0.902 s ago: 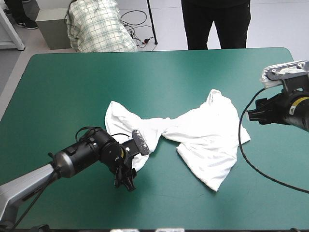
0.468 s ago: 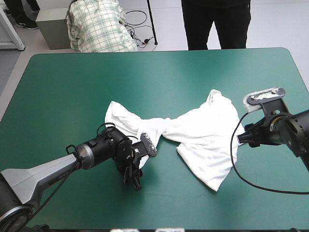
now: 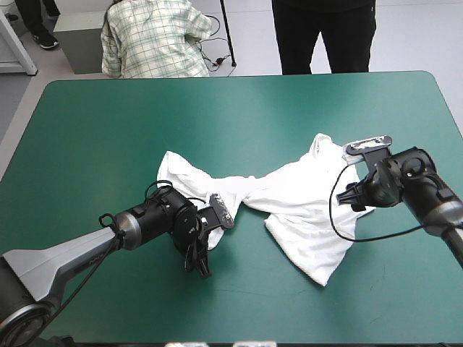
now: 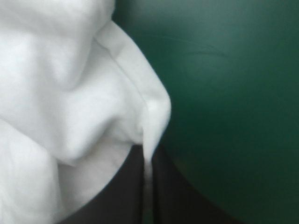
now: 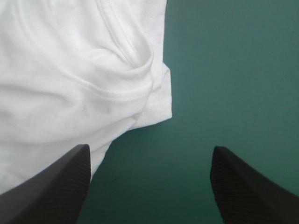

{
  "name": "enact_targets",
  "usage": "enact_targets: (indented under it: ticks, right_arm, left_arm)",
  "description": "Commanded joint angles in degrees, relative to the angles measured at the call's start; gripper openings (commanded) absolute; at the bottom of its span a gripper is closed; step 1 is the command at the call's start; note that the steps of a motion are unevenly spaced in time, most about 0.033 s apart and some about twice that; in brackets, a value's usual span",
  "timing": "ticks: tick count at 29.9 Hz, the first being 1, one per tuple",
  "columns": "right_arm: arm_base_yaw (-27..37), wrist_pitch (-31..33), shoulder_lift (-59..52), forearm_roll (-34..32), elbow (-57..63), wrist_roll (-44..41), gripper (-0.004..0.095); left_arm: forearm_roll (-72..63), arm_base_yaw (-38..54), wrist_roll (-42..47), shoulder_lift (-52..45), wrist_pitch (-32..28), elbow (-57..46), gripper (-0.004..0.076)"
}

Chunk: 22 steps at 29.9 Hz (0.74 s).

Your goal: Fold the cloth

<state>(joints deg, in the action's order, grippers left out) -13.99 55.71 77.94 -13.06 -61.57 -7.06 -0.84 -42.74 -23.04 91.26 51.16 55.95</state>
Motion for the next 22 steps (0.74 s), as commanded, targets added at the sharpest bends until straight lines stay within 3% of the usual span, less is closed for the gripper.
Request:
enact_targets:
  ticks: [1,5,13,17,22]
  right_arm:
    - [3.5,-3.7,3.7,1.5,-1.1,2.7,0.0675]
    - [5.6,-5.7,7.5,5.3,-1.1,4.6,0.0675]
    - [5.6,-7.0,14.0,6.1,-1.1,5.2,0.0644]
    - [5.6,-7.2,17.1,7.2,-1.1,5.2,0.0493]
    - [5.6,-7.6,19.4,8.9,-1.1,5.3,0.0182]
  left_arm:
    - [-5.0,-0.6,0.6,-0.1,1.5,-0.1,-0.0007]
    - [-5.0,-0.6,0.7,-0.1,2.0,-0.1,-0.0007]
    - [-5.0,-0.6,0.7,-0.1,2.0,-0.1,-0.0007]
    - [-5.0,-0.6,0.9,-0.1,2.1,-0.1,-0.0008]
    - [-4.7,-0.6,0.9,-0.1,3.2,-0.1,-0.0009]
